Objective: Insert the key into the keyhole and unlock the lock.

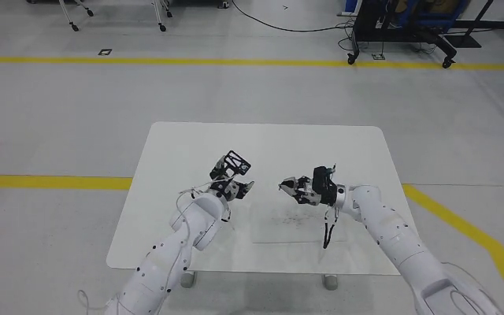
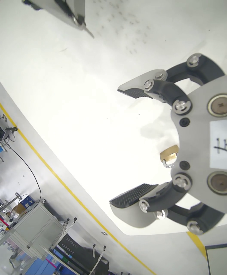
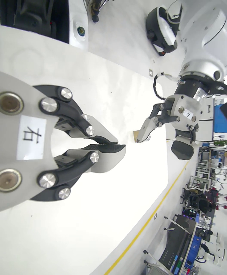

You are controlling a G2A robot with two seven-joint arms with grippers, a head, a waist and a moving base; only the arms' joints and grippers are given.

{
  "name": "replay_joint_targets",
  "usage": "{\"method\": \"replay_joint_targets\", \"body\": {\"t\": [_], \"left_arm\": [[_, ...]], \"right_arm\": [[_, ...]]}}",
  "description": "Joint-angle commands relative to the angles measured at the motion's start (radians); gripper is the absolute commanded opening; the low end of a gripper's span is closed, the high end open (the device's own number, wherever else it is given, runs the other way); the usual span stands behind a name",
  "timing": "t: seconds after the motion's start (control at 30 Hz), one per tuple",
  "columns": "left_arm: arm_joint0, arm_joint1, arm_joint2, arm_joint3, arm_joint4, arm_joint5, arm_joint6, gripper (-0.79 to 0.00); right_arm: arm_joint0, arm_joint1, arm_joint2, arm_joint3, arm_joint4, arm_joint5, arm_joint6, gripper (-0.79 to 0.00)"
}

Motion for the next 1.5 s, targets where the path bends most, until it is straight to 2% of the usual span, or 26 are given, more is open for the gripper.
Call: {"method": "replay_joint_targets", "body": {"t": [0.0,0.03,0.3,0.37,0.47,0.57,0.67,0.73,0.77,0.83,0.87,1.07,1.1,1.23,1.33,1.37,1.47], "left_arm": [[0.015,0.006,-0.062,-0.009,-0.062,0.006,-0.024,0.0],[0.018,0.007,-0.081,-0.017,-0.076,0.026,-0.033,0.0],[0.02,0.006,-0.08,-0.019,-0.083,0.02,-0.028,0.0],[0.042,0.006,-0.108,-0.022,-0.197,-0.03,0.047,0.0],[0.074,0.012,-0.186,-0.012,-0.431,-0.179,0.147,0.0],[0.082,0.02,-0.261,0.046,-0.759,-0.405,0.144,0.0],[0.043,0.028,-0.275,0.157,-1.125,-0.659,-0.007,0.0],[-0.003,0.033,-0.245,0.241,-1.391,-0.805,-0.155,0.0],[-0.031,0.037,-0.23,0.289,-1.508,-0.85,-0.231,0.0],[-0.088,0.045,-0.209,0.371,-1.684,-0.886,-0.352,0.0],[-0.11,0.05,-0.19,0.388,-1.732,-0.867,-0.372,0.0],[-0.161,0.093,-0.089,0.414,-1.732,-0.914,-0.325,0.0],[-0.172,0.099,-0.071,0.425,-1.716,-0.923,-0.316,-0.031],[-0.175,0.101,-0.065,0.428,-1.711,-0.927,-0.311,-0.339],[-0.175,0.101,-0.065,0.428,-1.711,-0.927,-0.311,-0.431],[-0.175,0.101,-0.065,0.428,-1.711,-0.927,-0.311,-0.486],[-0.19,0.105,-0.033,0.431,-1.664,-0.928,-0.311,-0.477]], "right_arm": [[-0.009,0.008,-0.021,-0.011,0.038,0.001,-0.044,-0.785],[-0.011,0.012,-0.03,-0.009,0.06,0.001,-0.044,-0.785],[-0.009,0.014,-0.034,-0.008,0.056,0.001,-0.041,-0.785],[-0.012,0.014,-0.035,-0.015,0.06,0.001,-0.042,-0.785],[-0.05,0.009,-0.05,-0.054,0.205,0.001,-0.044,-0.785],[-0.068,0.009,-0.104,-0.087,0.375,0.001,-0.044,-0.785],[-0.068,0.017,-0.177,-0.112,0.548,0.001,-0.044,-0.785],[-0.061,0.025,-0.234,-0.125,0.661,0.001,-0.044,-0.785],[-0.054,0.029,-0.264,-0.131,0.706,0.001,-0.044,-0.785],[-0.036,0.038,-0.32,-0.139,0.781,0.001,-0.044,-0.785],[-0.03,0.041,-0.35,-0.154,0.824,0.001,-0.044,-0.785],[0.042,0.063,-0.517,-0.195,1.013,0.001,-0.044,-0.785],[0.056,0.065,-0.546,-0.199,1.039,0.001,-0.044,-0.785],[0.061,0.065,-0.555,-0.201,1.048,0.001,-0.044,-0.785],[0.061,0.065,-0.555,-0.201,1.048,0.001,-0.044,-0.785],[0.061,0.065,-0.555,-0.201,1.048,0.001,-0.044,-0.785],[0.069,0.062,-0.587,-0.198,1.1,0.001,-0.043,-0.785]]}}
